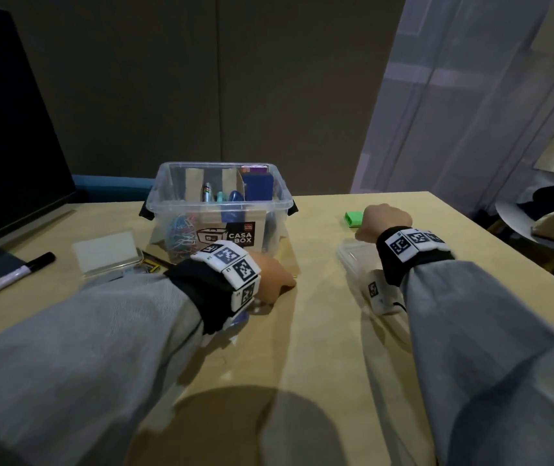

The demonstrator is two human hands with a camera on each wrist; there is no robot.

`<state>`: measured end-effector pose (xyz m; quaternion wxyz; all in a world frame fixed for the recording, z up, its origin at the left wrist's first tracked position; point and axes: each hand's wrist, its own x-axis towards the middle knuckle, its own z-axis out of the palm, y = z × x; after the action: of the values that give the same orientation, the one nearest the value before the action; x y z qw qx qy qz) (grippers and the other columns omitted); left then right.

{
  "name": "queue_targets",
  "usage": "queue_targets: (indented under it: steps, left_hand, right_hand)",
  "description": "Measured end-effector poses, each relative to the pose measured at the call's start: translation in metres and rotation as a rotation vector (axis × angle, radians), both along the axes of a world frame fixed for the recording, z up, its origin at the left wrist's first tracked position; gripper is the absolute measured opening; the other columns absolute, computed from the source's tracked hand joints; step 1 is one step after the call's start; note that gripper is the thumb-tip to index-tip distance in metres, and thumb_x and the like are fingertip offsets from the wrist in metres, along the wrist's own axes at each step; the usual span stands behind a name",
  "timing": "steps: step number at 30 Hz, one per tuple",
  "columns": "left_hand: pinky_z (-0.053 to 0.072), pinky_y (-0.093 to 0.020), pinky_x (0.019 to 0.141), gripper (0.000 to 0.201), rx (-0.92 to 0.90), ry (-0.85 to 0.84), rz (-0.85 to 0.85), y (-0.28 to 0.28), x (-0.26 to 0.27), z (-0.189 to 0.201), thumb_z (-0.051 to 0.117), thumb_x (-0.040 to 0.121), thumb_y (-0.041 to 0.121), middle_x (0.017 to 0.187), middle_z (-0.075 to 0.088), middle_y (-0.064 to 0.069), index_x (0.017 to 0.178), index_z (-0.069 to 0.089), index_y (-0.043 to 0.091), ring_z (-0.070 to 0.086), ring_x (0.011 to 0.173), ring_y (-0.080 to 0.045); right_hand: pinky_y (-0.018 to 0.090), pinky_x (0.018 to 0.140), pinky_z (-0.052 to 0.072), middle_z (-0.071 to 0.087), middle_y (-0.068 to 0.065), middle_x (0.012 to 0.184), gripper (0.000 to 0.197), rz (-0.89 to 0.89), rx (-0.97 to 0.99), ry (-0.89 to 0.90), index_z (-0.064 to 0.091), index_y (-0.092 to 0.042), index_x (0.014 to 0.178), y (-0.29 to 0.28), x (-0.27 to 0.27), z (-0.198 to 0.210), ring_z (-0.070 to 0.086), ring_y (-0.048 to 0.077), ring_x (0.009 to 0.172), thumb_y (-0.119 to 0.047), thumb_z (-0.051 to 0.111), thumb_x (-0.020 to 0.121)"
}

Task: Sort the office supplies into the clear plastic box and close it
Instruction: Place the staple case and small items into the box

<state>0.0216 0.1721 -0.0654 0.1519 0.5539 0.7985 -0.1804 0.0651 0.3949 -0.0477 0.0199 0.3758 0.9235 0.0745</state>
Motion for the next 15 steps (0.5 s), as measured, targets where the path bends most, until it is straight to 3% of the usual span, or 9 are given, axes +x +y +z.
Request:
queue_targets:
  steps: [4, 7, 9, 11, 15]
  left_hand:
    - [0.053, -0.035, 0.090, 0.029, 0.182, -0.076, 0.048, 0.006, -0.014, -0.006, 0.052, 0.096, 0.016, 0.117, 0.063, -0.004, 0.125, 0.057, 0.018, 0.062, 0.100, -0.024]
    - [0.051, -0.033, 0.091, 0.030, 0.257, -0.044, 0.062, 0.016, -0.020, -0.002, 0.058, 0.095, 0.015, 0.120, 0.059, -0.005, 0.125, 0.057, 0.015, 0.060, 0.106, -0.024]
    - [0.052, -0.033, 0.088, 0.028, 0.241, -0.012, 0.083, 0.023, -0.022, -0.001, 0.062, 0.092, 0.012, 0.119, 0.061, -0.008, 0.121, 0.060, 0.010, 0.061, 0.104, -0.026]
    - [0.050, -0.031, 0.080, 0.026, 0.205, 0.019, 0.090, 0.029, -0.022, -0.003, 0.061, 0.092, 0.010, 0.116, 0.062, -0.011, 0.117, 0.061, 0.006, 0.062, 0.101, -0.027]
    - [0.052, -0.032, 0.077, 0.025, 0.171, 0.032, 0.075, 0.038, -0.024, -0.009, 0.065, 0.087, 0.009, 0.110, 0.064, -0.011, 0.112, 0.064, 0.006, 0.063, 0.097, -0.028]
  right_hand:
    - [0.031, 0.070, 0.040, 0.062, 0.011, 0.102, 0.030, -0.030, -0.013, 0.115, 0.062, -0.008, 0.107, 0.009, -0.019, -0.003, 0.054, 0.029, 0.084, -0.033, 0.053, 0.094]
    - [0.031, 0.069, 0.040, 0.059, 0.010, 0.096, 0.028, -0.035, -0.025, 0.157, 0.061, -0.006, 0.109, 0.016, -0.033, -0.006, 0.055, 0.029, 0.081, -0.028, 0.056, 0.092]
    - [0.033, 0.073, 0.040, 0.058, 0.013, 0.114, 0.038, -0.042, -0.064, 0.177, 0.052, -0.007, 0.122, 0.021, -0.041, -0.009, 0.059, 0.032, 0.098, -0.028, 0.056, 0.092]
    - [0.039, 0.082, 0.042, 0.048, 0.016, 0.131, 0.046, -0.055, -0.111, 0.166, 0.043, -0.009, 0.132, 0.026, -0.048, -0.014, 0.052, 0.036, 0.116, -0.029, 0.056, 0.093]
    - [0.048, 0.096, 0.040, 0.035, 0.017, 0.141, 0.049, -0.043, -0.156, 0.086, 0.038, -0.015, 0.140, 0.037, -0.062, -0.020, 0.040, 0.038, 0.127, -0.024, 0.052, 0.094]
